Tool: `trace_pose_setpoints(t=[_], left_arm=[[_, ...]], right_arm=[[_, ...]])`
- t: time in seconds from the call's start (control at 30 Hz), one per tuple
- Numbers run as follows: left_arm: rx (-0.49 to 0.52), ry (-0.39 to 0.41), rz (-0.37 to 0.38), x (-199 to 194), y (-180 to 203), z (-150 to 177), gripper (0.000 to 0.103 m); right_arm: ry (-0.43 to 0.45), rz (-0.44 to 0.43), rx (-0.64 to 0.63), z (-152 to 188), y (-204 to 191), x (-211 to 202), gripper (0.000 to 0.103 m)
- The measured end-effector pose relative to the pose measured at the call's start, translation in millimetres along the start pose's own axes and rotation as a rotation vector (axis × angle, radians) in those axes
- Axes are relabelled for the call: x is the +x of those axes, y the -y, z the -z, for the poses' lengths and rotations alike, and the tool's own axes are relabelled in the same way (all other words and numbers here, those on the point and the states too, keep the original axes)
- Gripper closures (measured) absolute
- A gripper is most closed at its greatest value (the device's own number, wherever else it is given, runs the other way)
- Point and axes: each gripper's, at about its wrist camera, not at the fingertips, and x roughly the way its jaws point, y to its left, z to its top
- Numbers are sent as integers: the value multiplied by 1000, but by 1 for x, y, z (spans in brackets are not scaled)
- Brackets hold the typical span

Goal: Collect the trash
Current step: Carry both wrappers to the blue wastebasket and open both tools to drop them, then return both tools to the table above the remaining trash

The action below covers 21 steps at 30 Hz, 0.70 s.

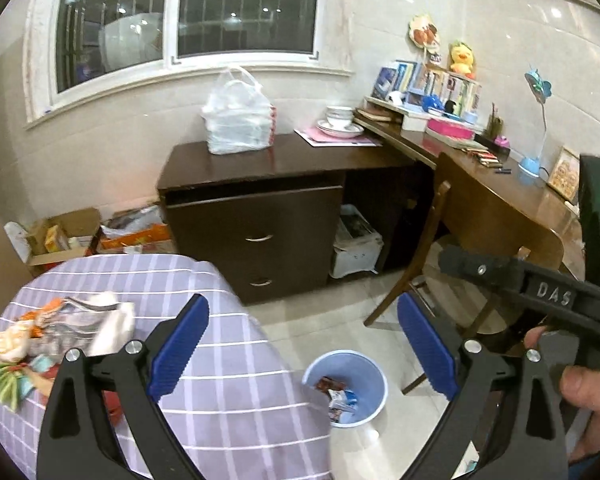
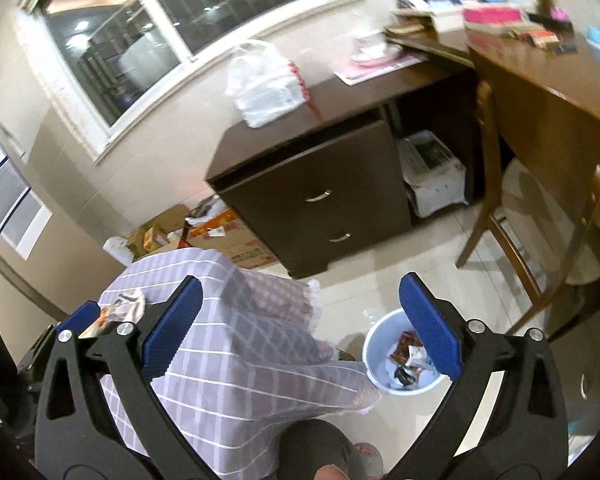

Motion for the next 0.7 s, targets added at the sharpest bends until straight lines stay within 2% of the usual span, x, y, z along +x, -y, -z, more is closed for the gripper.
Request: trace_pose_setpoints(t=[0.17, 0.33, 0.57, 0.7], left_arm=[[-49, 27, -37, -29, -33, 5, 10], [-75, 38, -127, -53, -67, 20, 10], [-152, 37, -238, -85, -125, 53, 10], [-205, 27, -267, -100, -155, 76, 10]], right_arm=[[2, -36, -64, 3, -42, -5, 6], [-36, -89, -129, 18, -85, 2, 6], [-92, -149, -215, 43, -141, 14, 6], [-139, -186, -282, 63, -173, 26, 6]])
